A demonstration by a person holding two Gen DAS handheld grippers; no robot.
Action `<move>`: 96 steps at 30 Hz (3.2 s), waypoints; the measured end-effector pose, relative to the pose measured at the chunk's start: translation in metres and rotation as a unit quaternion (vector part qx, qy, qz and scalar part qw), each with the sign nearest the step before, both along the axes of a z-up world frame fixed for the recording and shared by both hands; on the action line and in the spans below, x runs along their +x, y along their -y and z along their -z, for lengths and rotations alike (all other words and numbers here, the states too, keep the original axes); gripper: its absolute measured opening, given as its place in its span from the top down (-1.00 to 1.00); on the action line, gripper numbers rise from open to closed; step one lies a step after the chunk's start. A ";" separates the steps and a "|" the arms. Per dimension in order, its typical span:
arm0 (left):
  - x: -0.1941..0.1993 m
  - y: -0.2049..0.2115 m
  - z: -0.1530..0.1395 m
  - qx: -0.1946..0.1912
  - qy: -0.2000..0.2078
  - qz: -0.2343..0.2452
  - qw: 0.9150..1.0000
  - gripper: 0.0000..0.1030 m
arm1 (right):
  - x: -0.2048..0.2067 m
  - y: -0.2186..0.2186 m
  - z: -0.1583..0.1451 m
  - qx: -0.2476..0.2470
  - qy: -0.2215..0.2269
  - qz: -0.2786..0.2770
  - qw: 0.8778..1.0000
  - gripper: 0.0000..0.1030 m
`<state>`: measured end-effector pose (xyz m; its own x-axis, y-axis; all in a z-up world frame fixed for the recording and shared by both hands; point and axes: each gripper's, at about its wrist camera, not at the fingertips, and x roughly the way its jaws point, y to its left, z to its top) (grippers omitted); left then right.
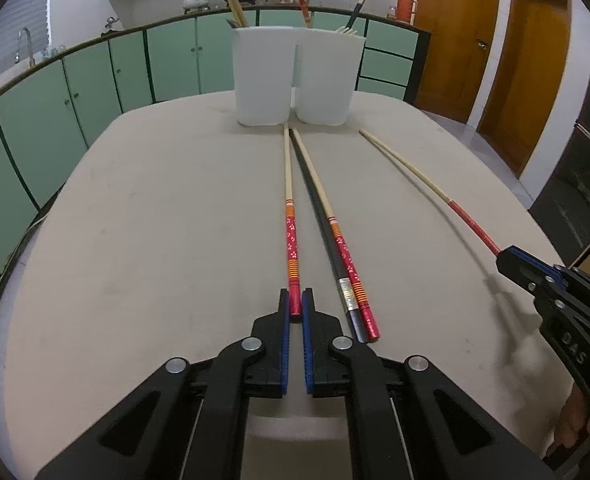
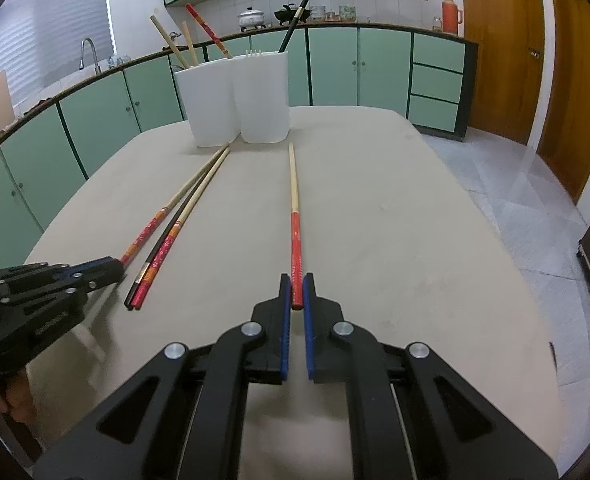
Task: Organize utensils
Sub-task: 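Grasp a red-patterned chopstick with the left tool while the right tool holds its chopstick, then lift both chopsticks upright and carry them over the white holder, then lower the chopsticks into the holder and open both tools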
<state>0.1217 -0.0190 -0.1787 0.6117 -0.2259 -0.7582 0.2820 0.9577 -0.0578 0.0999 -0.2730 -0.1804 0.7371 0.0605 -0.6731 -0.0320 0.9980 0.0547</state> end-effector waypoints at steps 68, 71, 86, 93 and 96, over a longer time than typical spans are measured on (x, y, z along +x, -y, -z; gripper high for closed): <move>0.093 -0.015 -0.309 -0.082 0.315 0.029 0.945 0.89 | 0.151 0.011 -0.310 0.020 0.188 -0.126 0.974 0.90; 0.113 -0.009 -0.320 -0.085 0.326 0.026 0.941 0.89 | 0.170 0.007 -0.310 0.012 0.189 -0.123 0.974 0.90; 0.214 0.018 -0.261 -0.086 0.281 -0.002 0.956 0.89 | 0.248 0.002 -0.247 0.013 0.142 -0.109 0.984 0.90; 0.233 0.008 -0.236 -0.088 0.235 -0.017 0.968 0.61 | 0.255 0.004 -0.224 0.020 0.118 -0.112 0.986 0.77; 0.226 0.002 -0.240 -0.086 0.241 -0.018 0.967 0.42 | 0.247 0.008 -0.227 0.022 0.126 -0.106 0.986 0.68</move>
<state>0.3476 -0.0210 0.0609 0.8938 -0.2957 -0.3370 0.2829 0.9551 -0.0877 0.3473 -0.2813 0.0470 0.8479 0.2570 -0.4637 -0.2582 0.9641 0.0621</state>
